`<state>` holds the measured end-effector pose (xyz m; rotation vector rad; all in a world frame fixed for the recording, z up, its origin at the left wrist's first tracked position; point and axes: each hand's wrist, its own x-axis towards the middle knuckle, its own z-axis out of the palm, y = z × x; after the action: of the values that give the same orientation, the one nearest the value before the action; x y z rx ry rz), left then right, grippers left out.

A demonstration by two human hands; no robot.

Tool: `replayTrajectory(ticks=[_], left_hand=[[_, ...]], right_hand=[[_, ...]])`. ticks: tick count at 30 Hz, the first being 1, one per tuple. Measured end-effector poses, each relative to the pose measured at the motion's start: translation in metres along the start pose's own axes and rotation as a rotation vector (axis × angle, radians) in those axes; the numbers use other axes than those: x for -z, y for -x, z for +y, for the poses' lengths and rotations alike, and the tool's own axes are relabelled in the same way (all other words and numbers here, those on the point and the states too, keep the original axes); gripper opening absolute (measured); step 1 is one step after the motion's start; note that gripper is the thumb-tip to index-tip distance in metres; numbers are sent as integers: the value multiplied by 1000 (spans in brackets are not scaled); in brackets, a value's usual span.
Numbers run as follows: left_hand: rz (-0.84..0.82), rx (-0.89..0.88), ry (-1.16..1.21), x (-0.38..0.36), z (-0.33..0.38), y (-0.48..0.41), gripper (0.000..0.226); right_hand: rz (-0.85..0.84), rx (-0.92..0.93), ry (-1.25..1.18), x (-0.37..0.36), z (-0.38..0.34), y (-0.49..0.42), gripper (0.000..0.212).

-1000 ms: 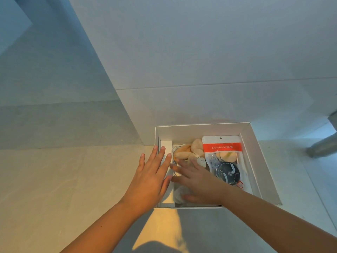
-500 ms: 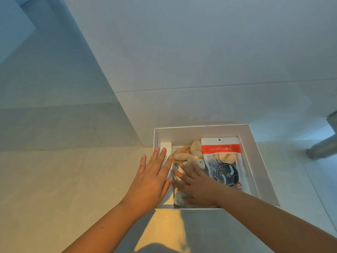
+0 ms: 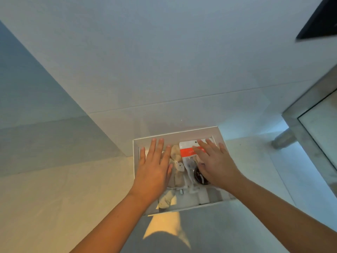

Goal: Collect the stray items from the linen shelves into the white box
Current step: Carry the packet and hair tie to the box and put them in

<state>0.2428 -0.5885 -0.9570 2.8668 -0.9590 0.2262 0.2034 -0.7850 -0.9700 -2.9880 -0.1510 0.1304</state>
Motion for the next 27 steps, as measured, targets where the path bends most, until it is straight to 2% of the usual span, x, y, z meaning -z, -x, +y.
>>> replayTrajectory(ticks=[4, 10, 17, 24, 27], left_hand=[[26, 97, 105, 47, 14, -11, 50], [17, 149, 158, 151, 37, -28, 43], [41, 174, 100, 300, 61, -63, 40], [139, 254, 185, 447, 96, -91, 36], [142, 295, 214, 502, 114, -95, 38]], right_hand=[[9, -155, -8, 54, -1, 5, 52], [-22, -214, -17, 158, -18, 21, 56], [-6, -202, -91, 315, -46, 46, 54], [129, -204, -110, 473, -67, 66, 47], [124, -183, -142, 529, -72, 75, 47]])
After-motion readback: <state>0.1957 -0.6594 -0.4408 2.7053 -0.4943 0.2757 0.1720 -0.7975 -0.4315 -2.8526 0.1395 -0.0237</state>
